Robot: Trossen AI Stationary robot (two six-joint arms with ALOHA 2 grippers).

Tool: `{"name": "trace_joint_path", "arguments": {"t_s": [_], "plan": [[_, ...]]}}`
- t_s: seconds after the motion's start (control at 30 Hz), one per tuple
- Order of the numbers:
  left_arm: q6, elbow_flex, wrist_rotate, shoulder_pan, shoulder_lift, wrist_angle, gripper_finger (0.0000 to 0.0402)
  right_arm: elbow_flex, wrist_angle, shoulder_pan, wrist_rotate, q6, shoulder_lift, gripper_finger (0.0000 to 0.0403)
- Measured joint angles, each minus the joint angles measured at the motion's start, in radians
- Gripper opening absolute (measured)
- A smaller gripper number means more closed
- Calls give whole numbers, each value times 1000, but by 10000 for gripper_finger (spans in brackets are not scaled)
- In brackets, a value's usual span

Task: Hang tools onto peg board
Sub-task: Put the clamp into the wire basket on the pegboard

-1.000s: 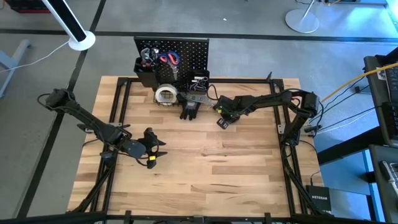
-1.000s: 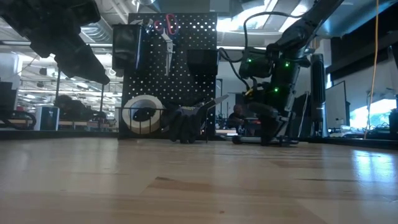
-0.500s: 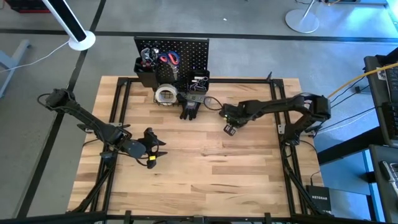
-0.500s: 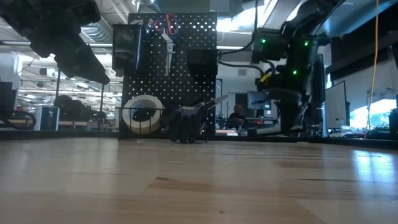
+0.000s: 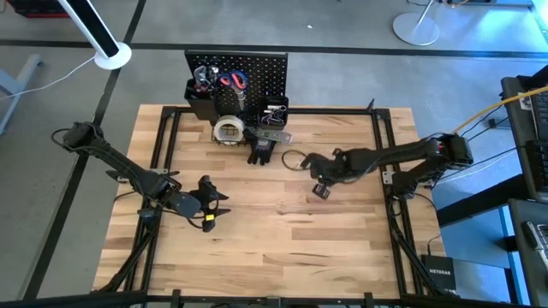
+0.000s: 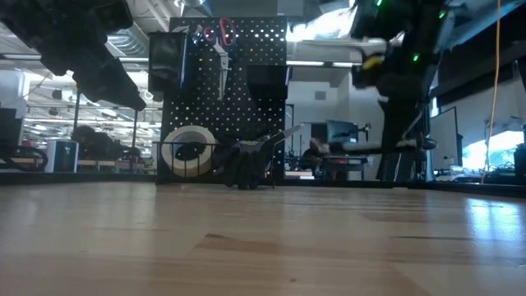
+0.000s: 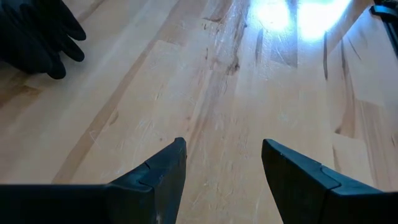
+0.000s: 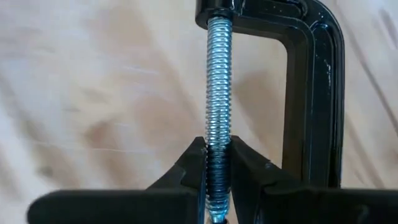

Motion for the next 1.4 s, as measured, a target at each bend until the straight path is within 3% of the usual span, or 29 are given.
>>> {"name": "trace_joint_path", "arguments": {"t_s": [0.17,0.3,0.47,0.7,0.83,1.17,1.4], "plan": [[40,0,-14,0,0,28,196,1,153,123,-5,-27,-8,47],[146,0,-41,2,0,103,196,2,366,192,-33,-137,29,47],[387,0,-44,24,49,237,193,3,613,212,-166,-236,91,47],[685,0,-41,74,198,493,181,3,823,208,-325,-275,199,47],[784,0,-26,86,254,584,178,3,871,208,-385,-276,240,47],[807,49,75,86,318,604,178,2,922,209,-414,-270,263,47],[805,48,32,48,286,442,178,2,911,207,-406,-269,263,47]]}}
